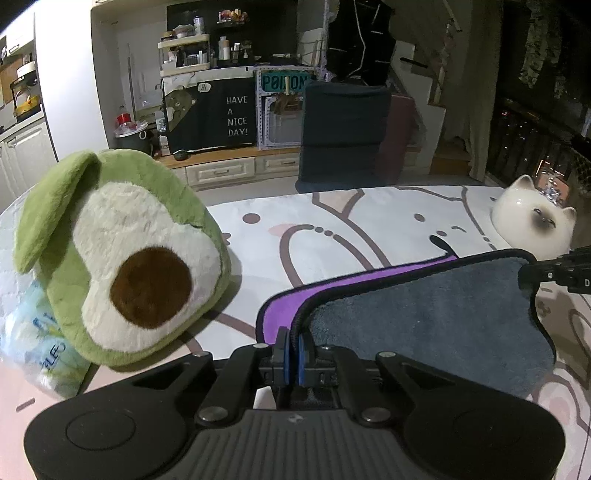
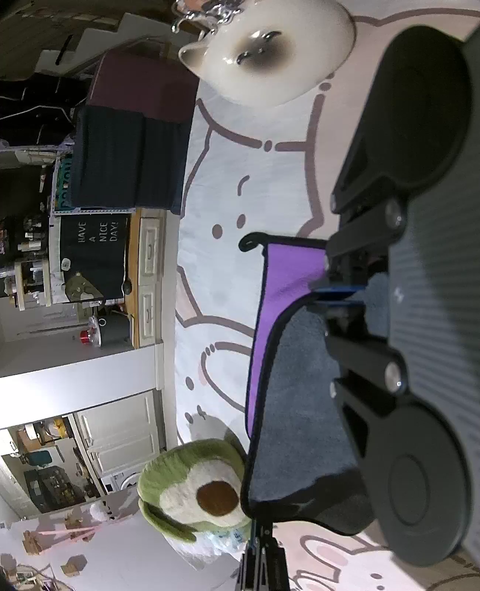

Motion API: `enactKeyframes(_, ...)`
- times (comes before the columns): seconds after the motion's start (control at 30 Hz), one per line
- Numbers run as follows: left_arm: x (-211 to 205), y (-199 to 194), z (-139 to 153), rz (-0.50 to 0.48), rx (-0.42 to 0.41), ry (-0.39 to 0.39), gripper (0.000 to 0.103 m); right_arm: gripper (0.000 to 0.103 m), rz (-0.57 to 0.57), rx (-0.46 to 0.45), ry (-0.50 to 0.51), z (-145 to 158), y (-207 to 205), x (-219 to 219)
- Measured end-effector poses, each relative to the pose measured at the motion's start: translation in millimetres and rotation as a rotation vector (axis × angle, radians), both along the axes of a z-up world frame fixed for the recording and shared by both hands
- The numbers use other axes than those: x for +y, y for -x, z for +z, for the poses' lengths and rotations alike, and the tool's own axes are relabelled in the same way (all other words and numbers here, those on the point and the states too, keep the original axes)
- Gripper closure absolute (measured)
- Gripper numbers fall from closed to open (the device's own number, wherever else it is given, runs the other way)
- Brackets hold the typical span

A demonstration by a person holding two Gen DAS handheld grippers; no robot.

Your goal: Fold towel

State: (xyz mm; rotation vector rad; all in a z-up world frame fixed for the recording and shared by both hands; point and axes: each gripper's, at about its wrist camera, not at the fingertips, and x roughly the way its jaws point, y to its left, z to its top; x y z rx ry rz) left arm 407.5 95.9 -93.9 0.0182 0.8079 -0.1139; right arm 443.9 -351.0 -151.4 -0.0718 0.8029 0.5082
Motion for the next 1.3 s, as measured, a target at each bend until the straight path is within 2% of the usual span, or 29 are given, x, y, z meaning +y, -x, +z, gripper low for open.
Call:
enactKeyframes(0.53,1,-48,-1,0.01,-0.015,-0.014,0.098,0.098,-0.014,-0.02,0.04,-2,-48,20)
enactKeyframes(1.13,-2,-76,-20,0.015,0.015,-0.037,0.098,0.097,-0.059,-0.005,0.085,-15,-67,30)
enactKeyframes(1.17,-2,-76,-22,0.017,0.024,-0.039,0.094,0.095,-0.058,0.001,0.078,-16,-69,30)
enactKeyframes(1.23,-1,-76,-24,0.028,0.039,-0.046,0.093,0.087,-0.061,0.006,0.054,-19,-71,29)
enactKeyframes(1.27,0,-77,-26,0.036,0.052,-0.046,0.085,0.072,-0.062,0.008,0.042,-19,-72,29)
enactKeyframes(1.3,1,-77,-26,0.049,0.065,-0.042,0.072,0.058,-0.066,0.009,0.034,-20,-73,28)
